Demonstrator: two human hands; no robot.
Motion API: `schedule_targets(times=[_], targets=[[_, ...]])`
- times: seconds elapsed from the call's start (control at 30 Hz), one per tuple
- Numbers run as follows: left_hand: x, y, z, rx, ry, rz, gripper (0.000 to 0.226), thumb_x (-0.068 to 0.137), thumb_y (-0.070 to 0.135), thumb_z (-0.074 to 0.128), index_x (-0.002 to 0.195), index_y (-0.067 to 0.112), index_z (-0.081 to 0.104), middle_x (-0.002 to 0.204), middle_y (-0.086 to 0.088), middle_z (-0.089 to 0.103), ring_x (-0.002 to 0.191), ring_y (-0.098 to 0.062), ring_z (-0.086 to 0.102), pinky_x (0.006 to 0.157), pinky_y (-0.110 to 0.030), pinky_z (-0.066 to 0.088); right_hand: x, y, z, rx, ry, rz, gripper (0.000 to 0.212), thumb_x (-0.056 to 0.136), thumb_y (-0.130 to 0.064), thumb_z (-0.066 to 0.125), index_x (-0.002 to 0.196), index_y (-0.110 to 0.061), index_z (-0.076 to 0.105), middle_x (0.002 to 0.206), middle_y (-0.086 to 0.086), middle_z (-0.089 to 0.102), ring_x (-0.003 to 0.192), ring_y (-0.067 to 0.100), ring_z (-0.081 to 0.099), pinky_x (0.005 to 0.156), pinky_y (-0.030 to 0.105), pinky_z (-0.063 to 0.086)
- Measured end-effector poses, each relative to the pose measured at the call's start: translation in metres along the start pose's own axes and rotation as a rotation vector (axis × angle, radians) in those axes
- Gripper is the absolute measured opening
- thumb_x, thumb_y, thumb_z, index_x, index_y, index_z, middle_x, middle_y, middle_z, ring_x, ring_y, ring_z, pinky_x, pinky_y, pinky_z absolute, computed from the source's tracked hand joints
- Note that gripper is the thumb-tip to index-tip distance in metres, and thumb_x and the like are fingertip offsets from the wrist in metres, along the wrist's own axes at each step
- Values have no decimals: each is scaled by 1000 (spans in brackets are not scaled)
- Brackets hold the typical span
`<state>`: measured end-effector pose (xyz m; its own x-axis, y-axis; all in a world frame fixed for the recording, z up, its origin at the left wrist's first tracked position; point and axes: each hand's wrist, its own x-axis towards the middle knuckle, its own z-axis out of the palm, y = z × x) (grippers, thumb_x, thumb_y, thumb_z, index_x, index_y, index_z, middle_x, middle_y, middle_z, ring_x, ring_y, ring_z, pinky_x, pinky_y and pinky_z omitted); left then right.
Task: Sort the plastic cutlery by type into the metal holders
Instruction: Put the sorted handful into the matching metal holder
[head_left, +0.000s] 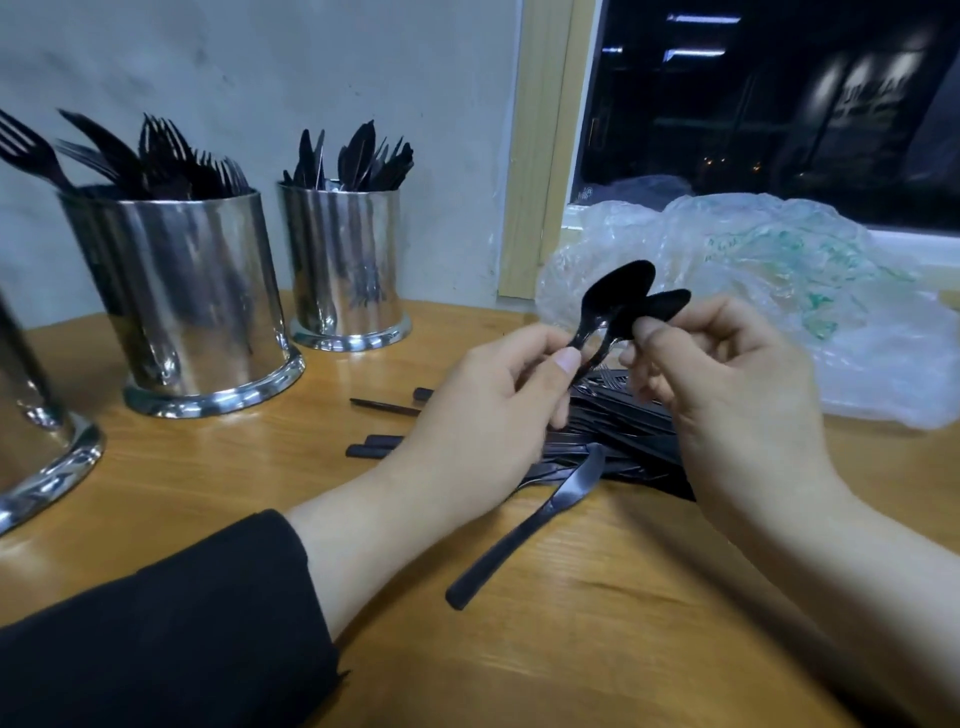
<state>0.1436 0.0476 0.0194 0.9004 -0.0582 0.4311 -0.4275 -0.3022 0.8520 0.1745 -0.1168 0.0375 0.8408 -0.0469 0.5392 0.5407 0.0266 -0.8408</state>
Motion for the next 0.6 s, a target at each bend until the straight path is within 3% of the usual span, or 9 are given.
schedule_targets(times=[0.03,0.1,0.2,0.27,0.4,0.53,0.6], targets=[[0,0,-1,40,0,4,25,108,27,45,99,18,66,64,9,53,51,-4,46,55,-17,40,0,5,-1,-24,-23,0,14,93,-12,69,80,-12,64,63,3,66,61,13,59,58,19,46],[1,1,-3,82,39,6,29,107,33,45,97,15,66,61,12,48,47,0,40,52,-17,32,0,17,-8,-185,-98,-42,11,92,-26,71,86,-16,68,73,-3,70,67,8,60,63,15,45],[5,0,-7,-39,131,-74,25,104,34,53,96,17,68,55,16,49,41,1,38,45,-13,30,4,31,-28,-812,-296,-222,22,88,-42,67,104,-27,72,87,-13,63,79,4,50,72,14,36],[6,-2,-9,-89,176,-146,23,105,34,52,94,22,69,56,16,48,43,-2,36,47,-20,30,6,34,-35,-1002,-396,-196,29,89,-46,63,107,-25,73,92,-11,59,85,7,50,76,20,34],[7,-7,-11,-110,225,-198,29,109,32,44,94,20,67,65,6,47,46,-9,34,49,-28,30,3,33,-34,-1128,-505,-132,27,90,-49,61,102,-29,75,92,-12,57,92,15,57,84,38,47],[8,-6,-11,-121,265,-210,30,108,35,44,93,25,68,66,8,48,50,-10,36,53,-32,31,3,37,-31,-1110,-492,-167,14,91,-40,67,93,-28,74,89,-13,57,89,13,57,81,37,45],[8,-6,-12,-126,278,-215,29,107,35,47,94,23,69,68,5,48,52,-10,37,55,-33,33,4,38,-31,-1059,-459,-178,8,90,-36,69,88,-28,72,87,-13,56,85,7,53,77,26,40]])
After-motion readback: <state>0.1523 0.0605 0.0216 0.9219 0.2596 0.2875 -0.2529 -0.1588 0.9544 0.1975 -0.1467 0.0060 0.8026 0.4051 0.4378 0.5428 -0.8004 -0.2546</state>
